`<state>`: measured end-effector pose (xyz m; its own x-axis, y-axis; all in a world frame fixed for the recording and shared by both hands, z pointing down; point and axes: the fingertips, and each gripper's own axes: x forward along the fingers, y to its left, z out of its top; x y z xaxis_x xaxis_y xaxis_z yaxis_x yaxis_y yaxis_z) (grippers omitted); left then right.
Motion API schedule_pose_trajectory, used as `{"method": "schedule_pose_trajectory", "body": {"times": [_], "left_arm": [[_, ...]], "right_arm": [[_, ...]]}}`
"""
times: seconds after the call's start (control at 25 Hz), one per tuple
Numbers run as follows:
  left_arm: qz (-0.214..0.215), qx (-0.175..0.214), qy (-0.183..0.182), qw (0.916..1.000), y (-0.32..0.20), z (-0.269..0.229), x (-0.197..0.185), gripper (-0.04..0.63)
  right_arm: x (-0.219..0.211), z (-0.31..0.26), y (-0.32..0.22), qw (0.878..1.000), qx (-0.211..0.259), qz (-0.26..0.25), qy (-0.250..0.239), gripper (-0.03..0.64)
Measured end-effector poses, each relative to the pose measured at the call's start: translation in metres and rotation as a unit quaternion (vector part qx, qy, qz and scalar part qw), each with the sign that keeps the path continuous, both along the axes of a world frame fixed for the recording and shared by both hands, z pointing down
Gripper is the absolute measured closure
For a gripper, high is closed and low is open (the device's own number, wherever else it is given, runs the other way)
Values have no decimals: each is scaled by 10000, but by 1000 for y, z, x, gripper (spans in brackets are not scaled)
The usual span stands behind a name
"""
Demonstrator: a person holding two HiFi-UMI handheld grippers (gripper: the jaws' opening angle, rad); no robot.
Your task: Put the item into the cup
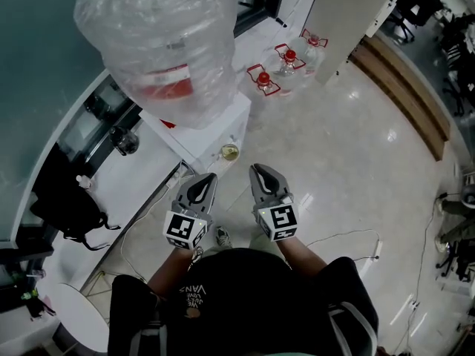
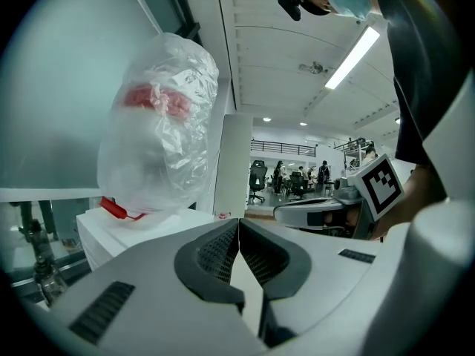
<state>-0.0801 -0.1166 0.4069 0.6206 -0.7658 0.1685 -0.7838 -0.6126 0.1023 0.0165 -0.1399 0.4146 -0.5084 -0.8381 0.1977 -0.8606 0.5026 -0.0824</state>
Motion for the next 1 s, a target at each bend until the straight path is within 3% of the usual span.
{"method": "schedule_pose_trajectory", "body": {"times": [0.36,1.0], "left_arm": [[-50,106,12,9999,20,-15,-1,575],[-180,176,-187,9995,23,-18,-1,575]], "right_arm": [[16,-30,20,9998,182,-63,-5,563],[33,-22,34,9996,-144,-213,-143,571]]}}
